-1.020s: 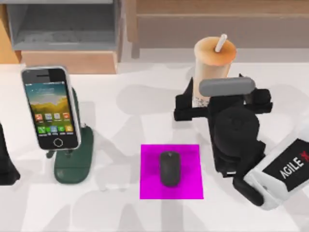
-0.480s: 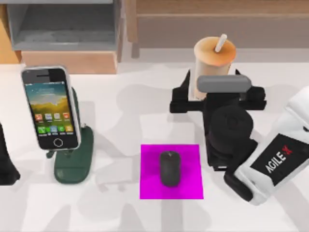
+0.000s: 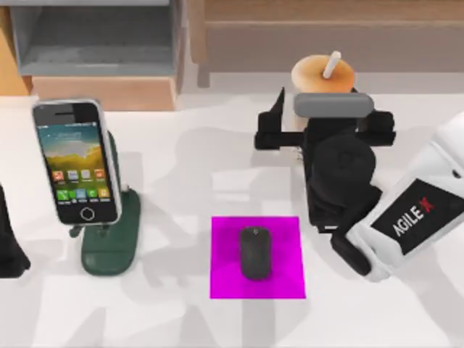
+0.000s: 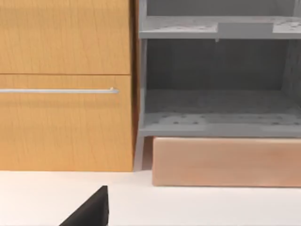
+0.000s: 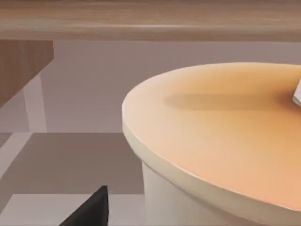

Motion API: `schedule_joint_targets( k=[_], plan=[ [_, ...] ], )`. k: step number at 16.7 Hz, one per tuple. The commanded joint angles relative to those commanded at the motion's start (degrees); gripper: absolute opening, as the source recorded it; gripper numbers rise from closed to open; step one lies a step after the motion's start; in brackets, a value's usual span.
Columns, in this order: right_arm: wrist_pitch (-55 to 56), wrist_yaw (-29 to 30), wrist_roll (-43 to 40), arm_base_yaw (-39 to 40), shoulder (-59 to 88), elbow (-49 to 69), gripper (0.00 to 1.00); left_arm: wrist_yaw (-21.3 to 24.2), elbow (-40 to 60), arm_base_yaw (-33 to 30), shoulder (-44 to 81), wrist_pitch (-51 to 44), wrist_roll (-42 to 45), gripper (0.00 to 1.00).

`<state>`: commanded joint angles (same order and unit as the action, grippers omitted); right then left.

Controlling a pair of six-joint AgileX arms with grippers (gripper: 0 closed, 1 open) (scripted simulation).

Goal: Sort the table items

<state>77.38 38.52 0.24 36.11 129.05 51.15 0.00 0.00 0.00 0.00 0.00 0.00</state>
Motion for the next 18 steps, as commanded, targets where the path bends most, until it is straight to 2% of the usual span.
schedule_joint_targets(
  k=[3,16,18],
  plan=[
    [0.0,0.0,0.0,0.0,0.0,0.0,1.00,0.0,0.0,0.0,0.0,0.0,0.0,1.00],
    [0.0,0.0,0.0,0.0,0.0,0.0,0.02,0.0,0.0,0.0,0.0,0.0,0.0,1.00],
    [0.0,0.0,0.0,0.0,0.0,0.0,0.00,0.0,0.0,0.0,0.0,0.0,0.0,1.00]
  ],
)
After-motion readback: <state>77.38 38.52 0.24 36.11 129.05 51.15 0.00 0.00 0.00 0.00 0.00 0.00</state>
